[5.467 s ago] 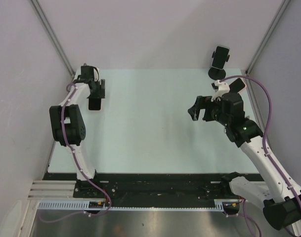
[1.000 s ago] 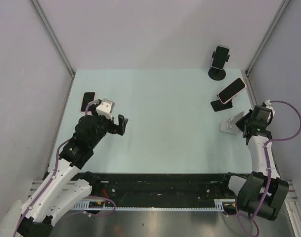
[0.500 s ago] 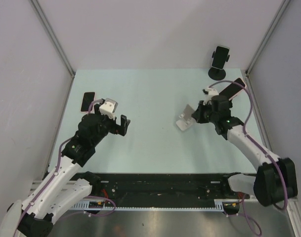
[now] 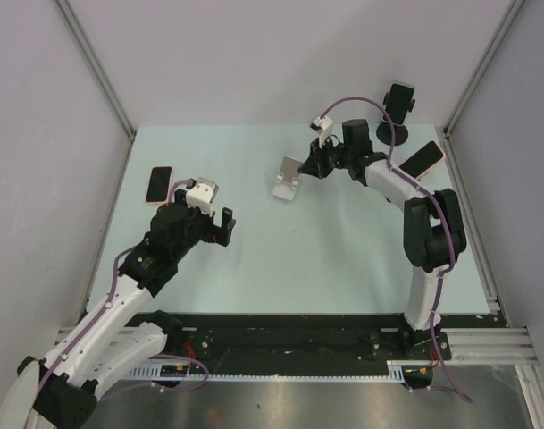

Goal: Remove the phone from the phone stand

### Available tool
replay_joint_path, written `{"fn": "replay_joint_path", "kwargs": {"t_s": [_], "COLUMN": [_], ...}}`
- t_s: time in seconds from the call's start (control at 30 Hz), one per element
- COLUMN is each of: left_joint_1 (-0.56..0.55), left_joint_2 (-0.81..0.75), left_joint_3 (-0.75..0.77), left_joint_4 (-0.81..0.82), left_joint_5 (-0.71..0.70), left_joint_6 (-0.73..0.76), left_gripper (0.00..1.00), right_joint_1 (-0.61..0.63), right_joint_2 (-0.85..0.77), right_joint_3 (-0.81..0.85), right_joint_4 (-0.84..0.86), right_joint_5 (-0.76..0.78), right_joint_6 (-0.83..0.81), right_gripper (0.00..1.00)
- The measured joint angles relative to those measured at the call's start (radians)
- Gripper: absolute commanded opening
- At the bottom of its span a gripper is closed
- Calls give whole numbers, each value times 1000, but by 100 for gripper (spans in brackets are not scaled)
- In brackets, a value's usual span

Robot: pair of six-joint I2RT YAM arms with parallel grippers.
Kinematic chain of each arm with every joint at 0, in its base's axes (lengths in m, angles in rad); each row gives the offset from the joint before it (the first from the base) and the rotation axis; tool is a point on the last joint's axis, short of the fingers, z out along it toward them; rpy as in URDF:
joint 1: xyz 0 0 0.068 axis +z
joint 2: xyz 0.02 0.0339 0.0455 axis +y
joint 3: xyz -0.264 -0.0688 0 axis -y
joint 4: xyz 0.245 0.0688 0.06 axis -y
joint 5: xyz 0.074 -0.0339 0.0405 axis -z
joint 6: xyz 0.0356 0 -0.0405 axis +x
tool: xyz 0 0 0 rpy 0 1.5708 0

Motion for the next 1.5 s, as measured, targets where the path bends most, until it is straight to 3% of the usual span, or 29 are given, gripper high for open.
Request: {"fn": "replay_joint_path", "kwargs": {"t_s": [0.37, 0.7, 0.9, 0.97, 1.0, 1.1, 1.17, 1.2, 1.5], "left_joint_1": [0, 0, 0, 0, 0, 0, 0, 0, 0], "left_joint_2": [57, 93, 103, 106, 108, 109, 109, 109, 94], "left_joint_3": [-3, -3, -3, -3, -3, -3, -3, -3, -3], "left_joint_4": [0, 0, 0, 0, 0, 0, 0, 0, 0], "left_joint_5": [-46, -55, -62, -63, -64, -66, -66, -66, -66], "left_joint_6": [20, 21, 24, 25, 25, 28, 28, 28, 27], "left_gripper": [100, 100, 100, 100, 100, 100, 100, 100, 100], "right_joint_1": [-20, -50, -52, -51, -51, -48, -46, -46, -72], "right_joint_2": [395, 539, 573, 574, 575, 575, 575, 575, 533], "right_joint_3": [580, 830, 869, 869, 869, 865, 847, 834, 736], "right_joint_4": [-432, -681, -759, -772, -776, -779, -770, -763, -657], "right_joint_5": [-154, -238, -310, -322, -325, -325, -324, -324, -291], "right_joint_6": [-285, -429, -474, -481, -482, -481, -476, -472, -347], "right_gripper": [0, 0, 0, 9, 26, 58, 68, 78, 100]}}
